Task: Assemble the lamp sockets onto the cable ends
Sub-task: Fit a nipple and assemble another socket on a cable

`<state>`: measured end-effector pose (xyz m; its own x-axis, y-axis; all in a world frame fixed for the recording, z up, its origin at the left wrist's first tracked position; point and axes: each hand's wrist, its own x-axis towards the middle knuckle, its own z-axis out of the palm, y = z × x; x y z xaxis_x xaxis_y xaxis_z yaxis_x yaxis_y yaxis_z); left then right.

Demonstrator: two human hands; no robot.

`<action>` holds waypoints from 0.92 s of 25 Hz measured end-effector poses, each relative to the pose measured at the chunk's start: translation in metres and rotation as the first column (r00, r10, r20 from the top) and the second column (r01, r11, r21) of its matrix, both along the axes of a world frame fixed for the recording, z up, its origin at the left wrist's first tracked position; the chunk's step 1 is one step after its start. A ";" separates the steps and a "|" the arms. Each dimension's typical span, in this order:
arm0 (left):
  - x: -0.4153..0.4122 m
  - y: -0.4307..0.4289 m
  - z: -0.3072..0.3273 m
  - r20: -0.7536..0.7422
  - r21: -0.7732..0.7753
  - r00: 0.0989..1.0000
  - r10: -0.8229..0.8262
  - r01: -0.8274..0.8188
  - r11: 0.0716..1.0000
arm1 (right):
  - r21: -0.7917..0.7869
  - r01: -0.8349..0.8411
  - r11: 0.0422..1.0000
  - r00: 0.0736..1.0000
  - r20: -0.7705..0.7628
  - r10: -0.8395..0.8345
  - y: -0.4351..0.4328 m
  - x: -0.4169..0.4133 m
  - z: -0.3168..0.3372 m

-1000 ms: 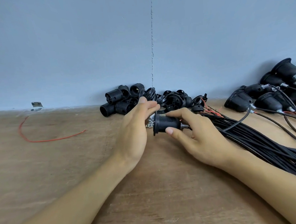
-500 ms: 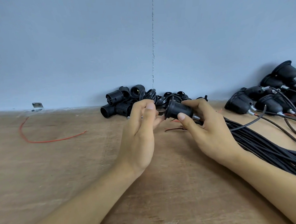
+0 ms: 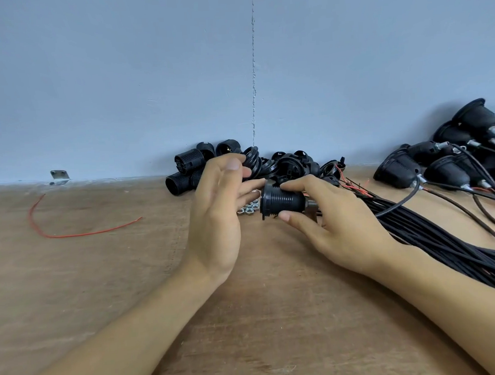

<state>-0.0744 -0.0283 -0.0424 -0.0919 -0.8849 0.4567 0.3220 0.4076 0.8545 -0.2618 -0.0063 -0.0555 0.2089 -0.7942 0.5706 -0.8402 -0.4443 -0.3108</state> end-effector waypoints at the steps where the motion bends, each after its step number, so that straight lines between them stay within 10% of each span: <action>1: 0.000 0.000 -0.001 0.004 -0.008 1.000 0.016 -0.016 1.000 | -0.042 0.029 0.999 0.998 -0.045 -0.031 0.000 0.001 0.001; 14: -0.016 0.006 -0.020 0.340 -0.064 0.939 0.046 -0.026 0.998 | -0.656 0.338 0.675 0.930 0.120 -0.349 0.009 -0.022 0.084; 23: -0.019 0.010 -0.026 0.675 -0.190 0.734 0.072 0.078 0.979 | -0.628 0.075 0.774 0.950 -0.189 -0.246 0.000 0.004 0.048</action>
